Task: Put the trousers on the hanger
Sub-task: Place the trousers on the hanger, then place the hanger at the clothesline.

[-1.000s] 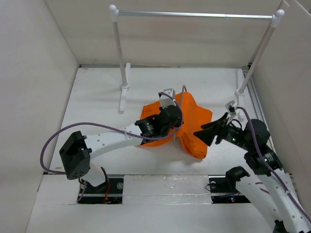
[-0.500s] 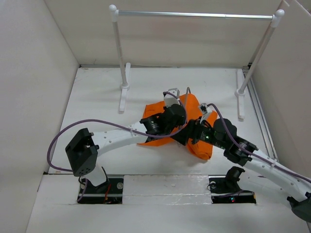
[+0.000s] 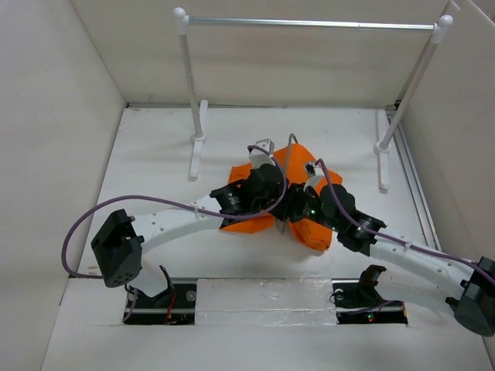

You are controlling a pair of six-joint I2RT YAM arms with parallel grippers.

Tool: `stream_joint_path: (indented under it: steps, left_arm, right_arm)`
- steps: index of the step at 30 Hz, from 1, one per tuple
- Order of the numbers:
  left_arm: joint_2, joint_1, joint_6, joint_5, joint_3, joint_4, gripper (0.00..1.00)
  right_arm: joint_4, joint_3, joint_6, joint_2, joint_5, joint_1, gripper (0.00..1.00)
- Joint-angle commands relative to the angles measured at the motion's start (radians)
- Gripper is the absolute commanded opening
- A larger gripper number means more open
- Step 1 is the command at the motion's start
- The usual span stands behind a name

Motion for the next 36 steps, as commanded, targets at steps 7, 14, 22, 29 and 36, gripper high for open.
stream_joint_path:
  steps: [7, 14, 22, 29, 36]
  left_arm:
    - [-0.156, 0.021, -0.009, 0.093, 0.049, 0.085, 0.0]
    - [-0.112, 0.058, 0.094, 0.169, 0.287, -0.032, 0.0]
    - [-0.046, 0.098, 0.175, 0.274, 0.58, -0.167, 0.45]
    - [-0.06, 0.098, 0.244, 0.352, 0.739, -0.222, 0.55]
    - [-0.198, 0.098, 0.278, 0.286, 0.64, -0.19, 0.57]
  right_arm:
    - [0.265, -0.054, 0.077, -0.036, 0.048, 0.027, 0.08]
    - [0.28, 0.007, 0.109, -0.148, 0.057, 0.027, 0.0]
    - [0.23, 0.128, 0.12, -0.162, -0.068, -0.129, 0.0]
    - [0.257, 0.22, 0.132, -0.137, -0.232, -0.376, 0.0]
    - [0.355, 0.303, 0.202, -0.077, -0.407, -0.646, 0.0]
